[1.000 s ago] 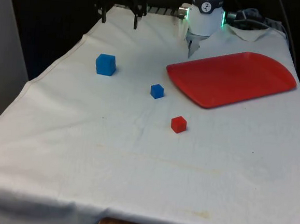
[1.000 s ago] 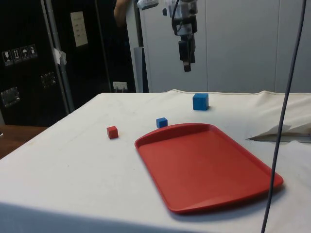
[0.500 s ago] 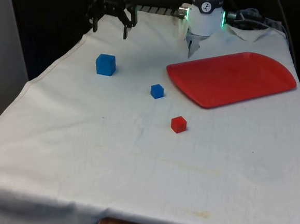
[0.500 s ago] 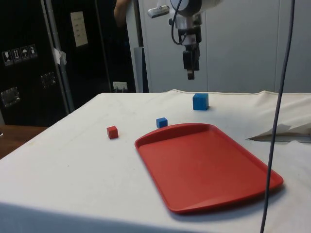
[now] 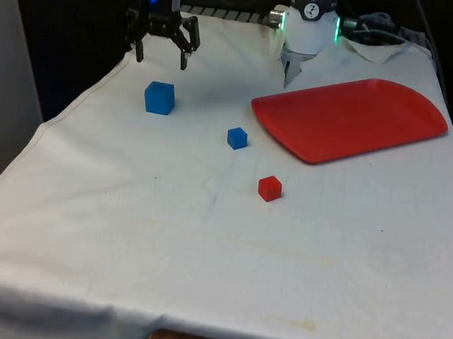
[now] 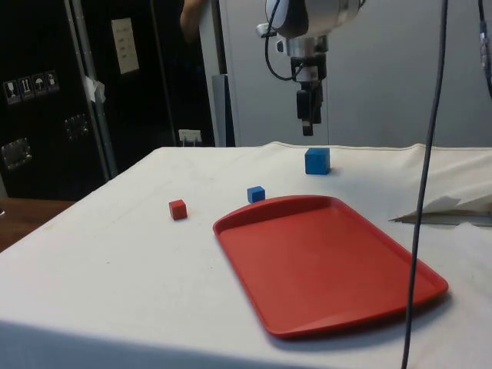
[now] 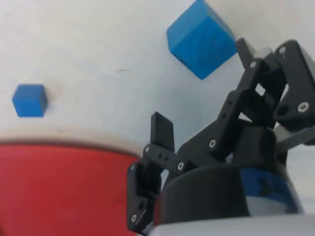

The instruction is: Pick up the largest block and place it onto the tray.

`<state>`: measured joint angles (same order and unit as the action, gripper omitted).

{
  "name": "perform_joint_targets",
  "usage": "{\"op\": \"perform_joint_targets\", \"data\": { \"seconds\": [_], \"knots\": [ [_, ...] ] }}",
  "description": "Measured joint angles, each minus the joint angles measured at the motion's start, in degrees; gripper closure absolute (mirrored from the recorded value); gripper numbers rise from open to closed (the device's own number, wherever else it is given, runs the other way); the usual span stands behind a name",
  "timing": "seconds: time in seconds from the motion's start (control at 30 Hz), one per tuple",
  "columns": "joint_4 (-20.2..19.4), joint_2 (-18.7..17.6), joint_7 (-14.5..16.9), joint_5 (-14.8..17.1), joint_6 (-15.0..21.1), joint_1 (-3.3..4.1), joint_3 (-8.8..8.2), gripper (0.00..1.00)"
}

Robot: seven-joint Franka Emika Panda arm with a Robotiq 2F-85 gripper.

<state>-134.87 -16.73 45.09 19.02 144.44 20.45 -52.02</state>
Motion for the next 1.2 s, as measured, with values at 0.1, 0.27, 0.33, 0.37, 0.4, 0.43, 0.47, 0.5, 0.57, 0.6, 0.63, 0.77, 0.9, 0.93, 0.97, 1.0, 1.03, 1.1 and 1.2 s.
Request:
{"op": "perform_joint_targets", "data": {
  "seconds": [0.1,0.27,0.33,0.37,0.4,0.43,0.47,0.5,0.57,0.6,0.63,0.77,0.9,0.93,0.97,1.0,1.03,1.1,1.2],
  "knots": [
    [0.17,-0.52,1.95,2.06,-0.23,-0.17,-0.17,0.0],
    [0.8,-1.83,5.96,6.7,-1.55,-0.57,-0.34,0.0],
    [0.97,-2.58,7.28,8.31,-1.95,-0.69,-0.34,0.0],
    [1.03,-3.09,7.91,9.11,-2.06,-0.69,-0.34,0.0],
    [1.09,-3.61,8.37,9.85,-2.06,-0.69,-0.29,0.0],
    [1.15,-4.18,8.82,10.6,-2.06,-0.69,-0.17,0.0],
    [1.2,-4.76,9.28,11.29,-2.06,-0.69,-0.06,0.0],
    [1.32,-5.33,9.63,11.97,-2.06,-0.69,0.06,0.0],
    [1.6,-7.1,10.6,13.81,-2.06,-0.69,0.34,0.0],
    [1.6,-7.1,10.6,13.81,-2.06,-0.69,0.34,0.0],
    [1.72,-7.62,10.89,14.32,-2.06,-0.69,0.46,0.0],
    [2.23,-9.28,11.8,16.27,-2.01,-0.69,0.46,0.0],
    [2.46,-10.37,12.2,17.25,-1.95,-0.8,0.29,0.0],
    [2.58,-10.66,12.26,17.36,-1.89,-0.86,0.23,0.0],
    [2.75,-11.0,12.32,17.53,-1.89,-0.92,0.23,0.0],
    [2.98,-11.63,12.38,17.88,-1.89,-0.97,0.11,0.0],
    [3.09,-11.97,12.38,17.99,-1.89,-1.03,0.06,0.0],
    [3.15,-12.32,12.38,18.11,-1.89,-1.09,0.06,0.0],
    [3.44,-13.24,12.55,19.08,-1.89,-1.09,0.11,0.0]
  ]
}}
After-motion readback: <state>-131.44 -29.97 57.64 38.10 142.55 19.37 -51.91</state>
